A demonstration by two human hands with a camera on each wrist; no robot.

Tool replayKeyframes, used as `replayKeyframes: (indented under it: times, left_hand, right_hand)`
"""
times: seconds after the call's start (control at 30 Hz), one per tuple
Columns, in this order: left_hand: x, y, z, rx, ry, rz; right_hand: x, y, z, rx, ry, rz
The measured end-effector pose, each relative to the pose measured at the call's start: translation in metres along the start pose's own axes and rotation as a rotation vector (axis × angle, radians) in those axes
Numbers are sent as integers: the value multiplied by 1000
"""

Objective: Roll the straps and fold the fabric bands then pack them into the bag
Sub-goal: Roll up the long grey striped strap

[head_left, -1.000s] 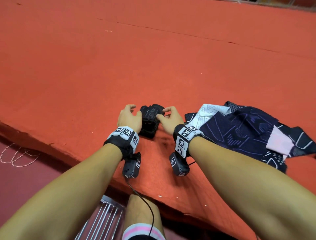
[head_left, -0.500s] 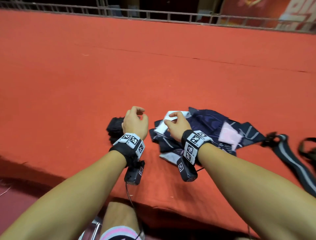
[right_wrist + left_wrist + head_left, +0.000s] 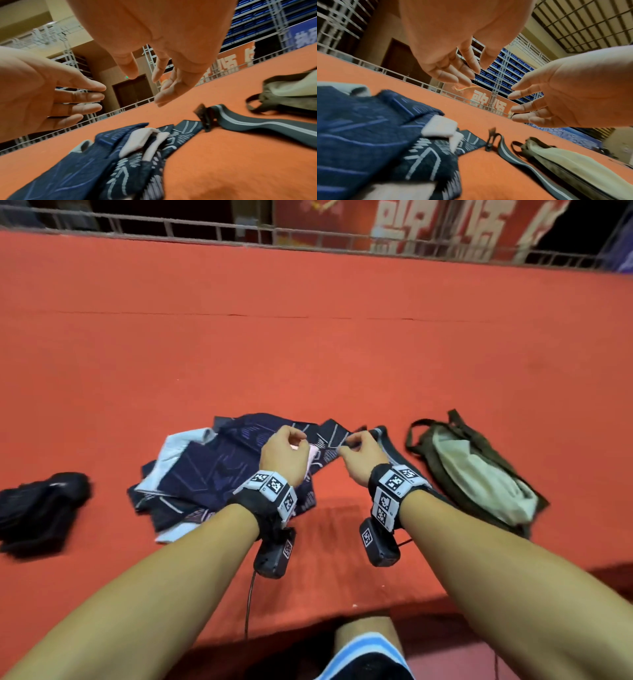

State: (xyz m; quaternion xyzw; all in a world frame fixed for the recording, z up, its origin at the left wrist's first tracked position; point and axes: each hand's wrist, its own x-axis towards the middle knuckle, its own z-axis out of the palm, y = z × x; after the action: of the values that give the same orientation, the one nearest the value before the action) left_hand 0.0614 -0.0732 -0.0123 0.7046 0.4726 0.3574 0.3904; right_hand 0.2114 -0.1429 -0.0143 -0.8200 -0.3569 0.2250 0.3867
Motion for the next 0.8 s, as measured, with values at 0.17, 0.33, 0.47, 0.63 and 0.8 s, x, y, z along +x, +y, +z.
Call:
replayKeyframes:
  times: [0.17, 0.33, 0.47, 0.63, 0.8]
  left_hand:
    - [-13, -10, 72, -24, -165, -51]
    - [-20, -31, 122, -53, -291, -187]
    - [-23, -43, 157, -72, -372, -271]
    - [-25, -45, 184, -53, -432, -281]
    - [-25, -55, 189, -57, -453, -309]
  right_hand:
    - [11, 76, -19, -55, 54, 160]
    - [21, 132, -23, -188, 88, 300]
    - [33, 163, -32, -327, 142, 328]
    - [51, 186, -51, -441, 214, 377]
    - [55, 187, -63, -461, 158, 545]
